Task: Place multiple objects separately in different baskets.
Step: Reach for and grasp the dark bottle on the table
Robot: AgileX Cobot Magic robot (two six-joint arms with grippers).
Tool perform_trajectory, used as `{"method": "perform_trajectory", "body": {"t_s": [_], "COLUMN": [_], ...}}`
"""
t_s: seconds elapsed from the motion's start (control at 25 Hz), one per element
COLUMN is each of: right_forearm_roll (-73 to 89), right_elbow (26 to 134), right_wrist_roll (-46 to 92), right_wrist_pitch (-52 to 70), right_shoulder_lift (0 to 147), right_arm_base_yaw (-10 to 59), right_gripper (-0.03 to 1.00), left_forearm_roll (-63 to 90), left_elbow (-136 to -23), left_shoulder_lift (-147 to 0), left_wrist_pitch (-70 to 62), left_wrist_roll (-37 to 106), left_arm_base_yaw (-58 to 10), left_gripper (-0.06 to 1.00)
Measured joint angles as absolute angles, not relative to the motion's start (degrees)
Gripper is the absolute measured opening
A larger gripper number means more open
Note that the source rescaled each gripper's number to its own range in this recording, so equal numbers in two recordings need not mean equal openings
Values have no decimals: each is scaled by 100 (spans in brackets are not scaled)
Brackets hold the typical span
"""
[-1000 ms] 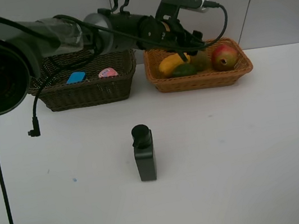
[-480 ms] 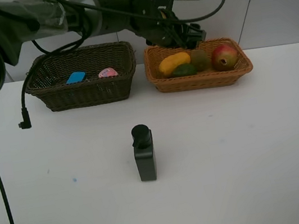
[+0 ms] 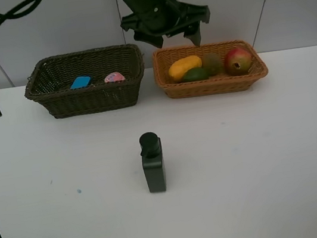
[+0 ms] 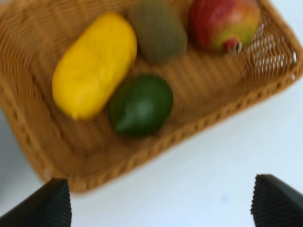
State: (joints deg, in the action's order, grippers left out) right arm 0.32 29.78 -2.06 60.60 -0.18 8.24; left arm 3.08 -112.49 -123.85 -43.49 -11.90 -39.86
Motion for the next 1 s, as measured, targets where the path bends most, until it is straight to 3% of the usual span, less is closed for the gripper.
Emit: {"method": "perform_trajectory", "body": {"t_s": [0.44,0.8,1.0], "right_forearm_roll": [0,32,32], "right_elbow": [2978,2978,2978], "right_wrist_roll": [-206,-206,-206], "right_wrist_pitch": [6060,6060,6060], "right_shoulder_lift": [-18,-18,-18], "right_arm_base_yaw": [824,824,824], "right_gripper": [100,100,100], "left_forearm_roll": [-142,-1558,-1610], "left_elbow": [-11249,-11226,-10817], "left_shoulder_lift": [-12244,-11630,-11181], "left_wrist_pitch": [-6579,-6876,-6876], "left_wrist_roll": [-2419,-3625,-4248], "left_arm_base_yaw": [-4006,-4851,-5104], "left_gripper": [100,100,100]}}
